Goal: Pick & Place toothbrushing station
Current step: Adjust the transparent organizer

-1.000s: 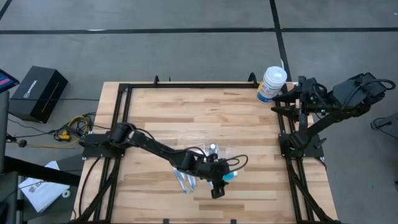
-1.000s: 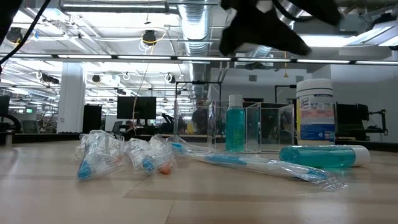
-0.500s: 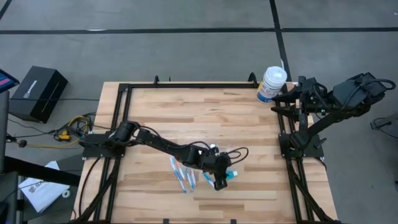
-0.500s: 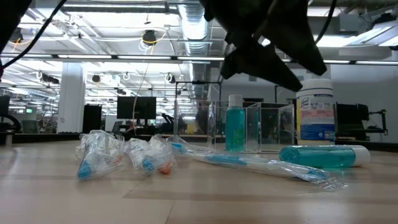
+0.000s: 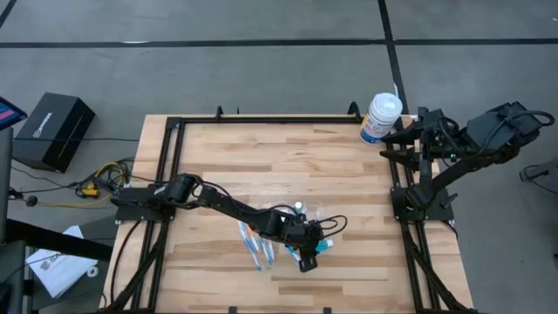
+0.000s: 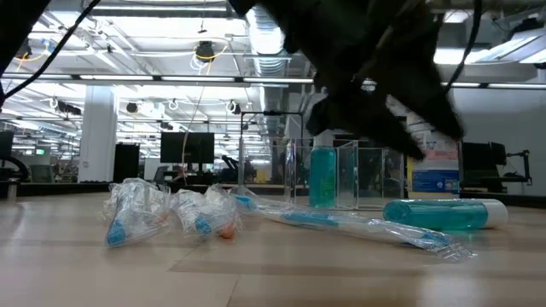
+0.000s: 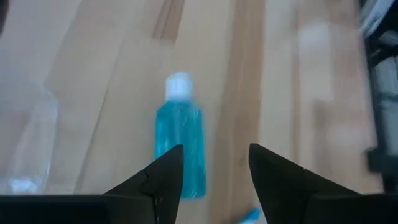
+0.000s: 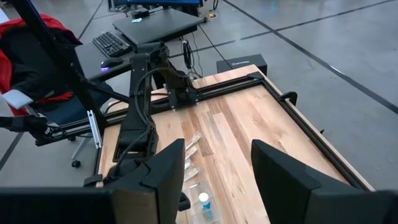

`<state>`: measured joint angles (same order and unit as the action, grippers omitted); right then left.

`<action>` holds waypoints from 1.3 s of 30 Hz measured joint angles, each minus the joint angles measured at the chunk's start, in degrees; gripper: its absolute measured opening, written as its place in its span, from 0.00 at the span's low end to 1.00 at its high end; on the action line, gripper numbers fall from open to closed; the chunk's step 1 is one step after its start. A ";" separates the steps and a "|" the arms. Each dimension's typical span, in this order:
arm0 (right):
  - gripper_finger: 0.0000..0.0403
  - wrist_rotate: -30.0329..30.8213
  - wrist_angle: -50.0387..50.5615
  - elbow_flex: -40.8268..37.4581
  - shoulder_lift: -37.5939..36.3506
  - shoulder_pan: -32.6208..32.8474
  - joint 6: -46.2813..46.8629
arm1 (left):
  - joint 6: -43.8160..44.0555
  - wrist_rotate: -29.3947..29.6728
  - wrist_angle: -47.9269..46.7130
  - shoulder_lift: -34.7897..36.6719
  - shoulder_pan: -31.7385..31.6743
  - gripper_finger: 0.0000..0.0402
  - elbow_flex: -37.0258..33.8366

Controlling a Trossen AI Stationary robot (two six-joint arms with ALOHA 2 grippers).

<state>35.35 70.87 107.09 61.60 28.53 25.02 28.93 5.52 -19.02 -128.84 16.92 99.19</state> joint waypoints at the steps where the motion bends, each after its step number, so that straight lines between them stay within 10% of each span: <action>1: 0.43 -0.02 0.02 0.00 0.00 0.00 0.00 | -0.02 -0.04 -0.08 -0.23 -0.05 0.43 -0.08; 39: 0.43 -1.07 -0.15 0.00 0.00 0.00 -0.09 | -1.95 0.05 -0.68 -0.52 -3.42 0.43 0.03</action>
<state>34.28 70.72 107.09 61.60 28.53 24.93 26.98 5.57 -19.70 -129.36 13.51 99.22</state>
